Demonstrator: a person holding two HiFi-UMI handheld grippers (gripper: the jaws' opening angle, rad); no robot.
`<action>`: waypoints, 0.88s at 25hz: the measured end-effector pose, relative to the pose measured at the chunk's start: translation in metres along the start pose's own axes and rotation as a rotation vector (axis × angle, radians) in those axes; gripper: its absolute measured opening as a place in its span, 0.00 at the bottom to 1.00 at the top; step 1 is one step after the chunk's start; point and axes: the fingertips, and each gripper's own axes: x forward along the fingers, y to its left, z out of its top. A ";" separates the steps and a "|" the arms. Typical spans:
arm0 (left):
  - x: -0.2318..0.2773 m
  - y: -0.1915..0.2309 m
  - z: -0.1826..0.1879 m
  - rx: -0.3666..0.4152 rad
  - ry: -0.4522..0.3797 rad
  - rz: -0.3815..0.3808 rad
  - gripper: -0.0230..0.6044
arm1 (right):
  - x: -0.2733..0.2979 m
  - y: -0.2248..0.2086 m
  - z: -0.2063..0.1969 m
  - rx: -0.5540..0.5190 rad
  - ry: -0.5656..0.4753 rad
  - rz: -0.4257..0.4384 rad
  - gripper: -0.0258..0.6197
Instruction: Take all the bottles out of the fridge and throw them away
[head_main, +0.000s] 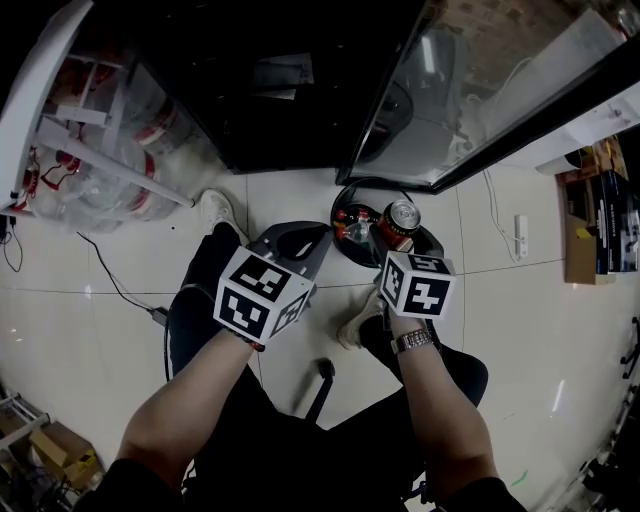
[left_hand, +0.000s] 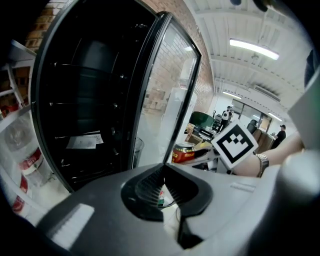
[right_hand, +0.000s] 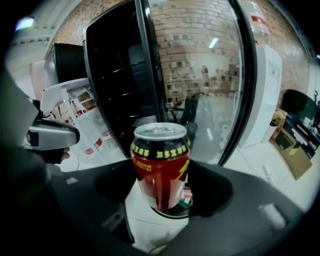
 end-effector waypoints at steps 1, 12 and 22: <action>0.001 -0.001 -0.002 0.000 0.002 -0.001 0.04 | 0.001 -0.001 -0.001 0.000 0.002 -0.001 0.54; 0.004 0.006 0.007 0.002 -0.007 0.006 0.04 | -0.005 -0.013 0.038 -0.015 -0.113 -0.036 0.52; -0.012 0.003 0.015 0.012 -0.033 0.015 0.04 | -0.019 0.001 0.044 -0.031 -0.132 -0.021 0.51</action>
